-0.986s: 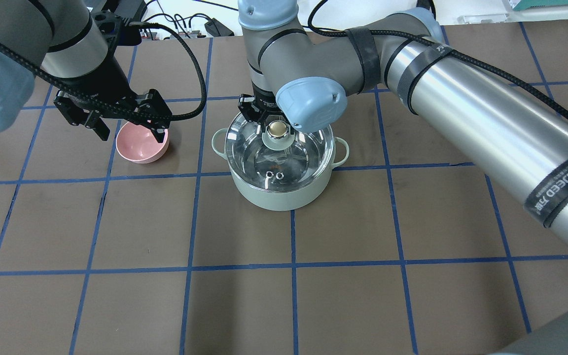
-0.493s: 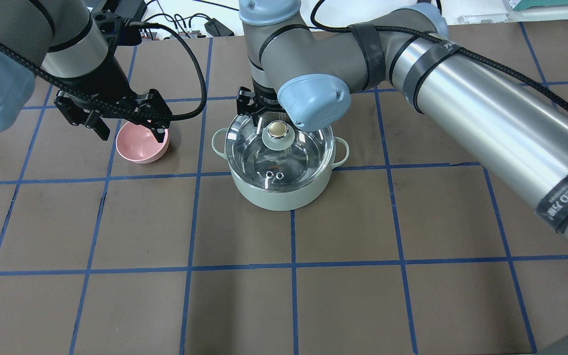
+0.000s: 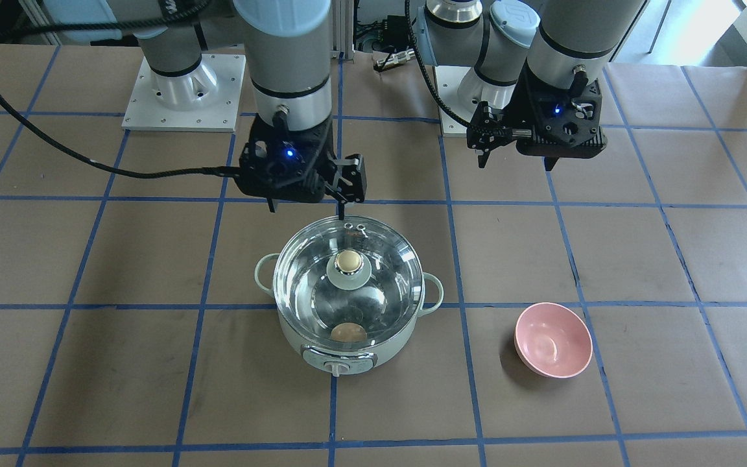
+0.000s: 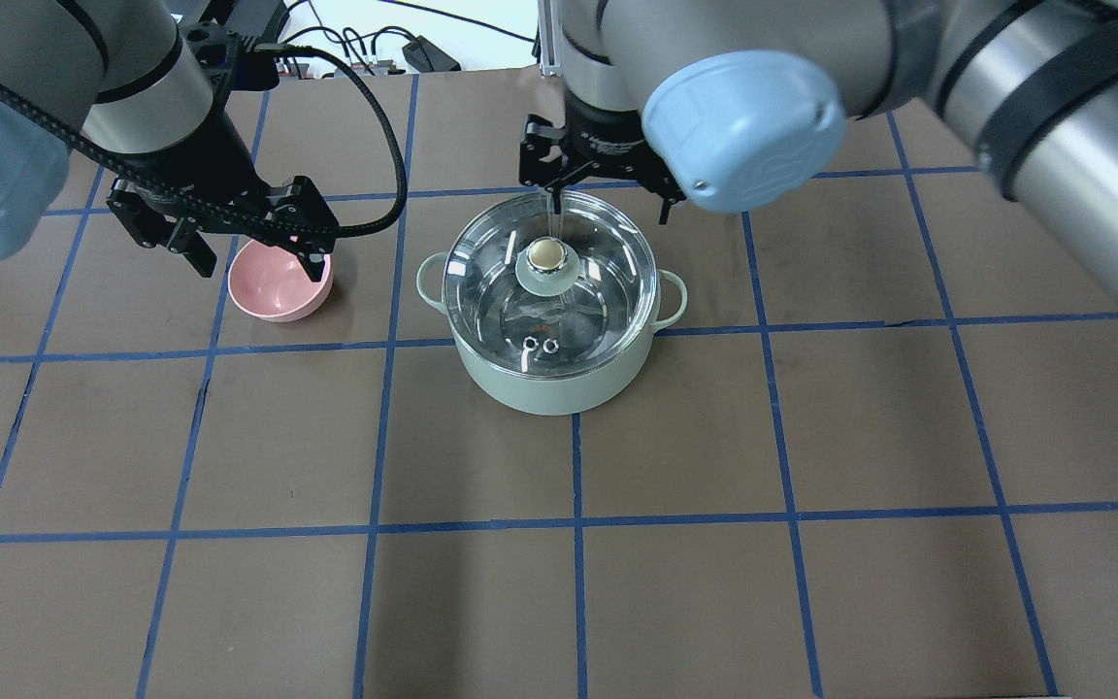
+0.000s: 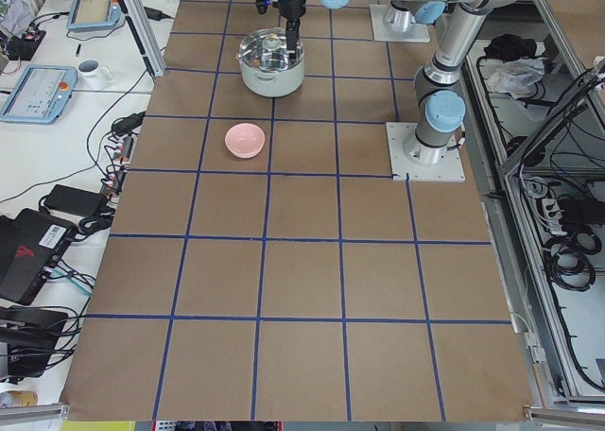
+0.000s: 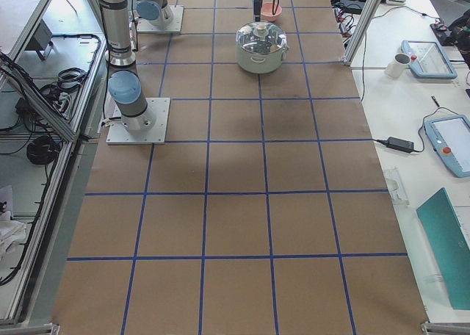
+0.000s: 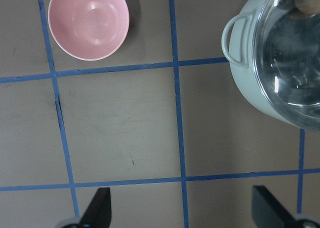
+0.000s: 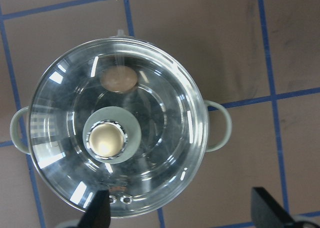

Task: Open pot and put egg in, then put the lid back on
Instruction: 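Open the right gripper and raise it off the lid knob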

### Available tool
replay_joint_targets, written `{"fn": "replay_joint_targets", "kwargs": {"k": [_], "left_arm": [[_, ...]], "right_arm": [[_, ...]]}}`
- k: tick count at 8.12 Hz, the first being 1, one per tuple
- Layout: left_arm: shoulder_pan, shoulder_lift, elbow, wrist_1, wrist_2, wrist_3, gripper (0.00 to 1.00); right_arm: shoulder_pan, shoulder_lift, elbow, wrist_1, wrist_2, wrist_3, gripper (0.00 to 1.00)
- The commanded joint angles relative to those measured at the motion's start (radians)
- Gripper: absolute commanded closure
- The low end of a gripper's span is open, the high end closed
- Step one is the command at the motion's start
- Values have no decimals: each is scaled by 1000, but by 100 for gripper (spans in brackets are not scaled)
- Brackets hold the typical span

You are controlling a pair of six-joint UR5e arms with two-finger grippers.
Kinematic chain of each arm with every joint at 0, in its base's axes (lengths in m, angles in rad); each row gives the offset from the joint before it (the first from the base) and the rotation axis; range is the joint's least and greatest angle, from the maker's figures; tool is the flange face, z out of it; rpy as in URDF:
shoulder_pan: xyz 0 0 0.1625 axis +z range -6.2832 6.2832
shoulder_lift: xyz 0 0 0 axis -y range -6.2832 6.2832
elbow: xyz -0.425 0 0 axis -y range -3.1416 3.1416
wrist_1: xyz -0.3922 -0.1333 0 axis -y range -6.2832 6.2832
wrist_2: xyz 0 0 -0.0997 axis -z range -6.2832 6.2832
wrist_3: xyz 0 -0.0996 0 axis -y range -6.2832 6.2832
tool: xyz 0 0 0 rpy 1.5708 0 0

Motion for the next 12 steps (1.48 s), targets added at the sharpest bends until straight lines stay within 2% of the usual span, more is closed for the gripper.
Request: {"fn": "replay_joint_targets", "kwargs": {"k": [1, 3, 5, 12], "left_arm": [[0, 0, 0, 0, 0, 0, 0], [-1, 0, 0, 3, -3, -2, 0], [-6, 0, 0, 3, -47, -2, 0], [-6, 0, 0, 3, -48, -15, 0]], "right_arm": [[-157, -121, 1, 123, 15, -145, 0], [-212, -145, 2, 162, 25, -246, 0], [-206, -148, 13, 169, 24, -254, 0], [-205, -155, 16, 168, 24, -254, 0]]}}
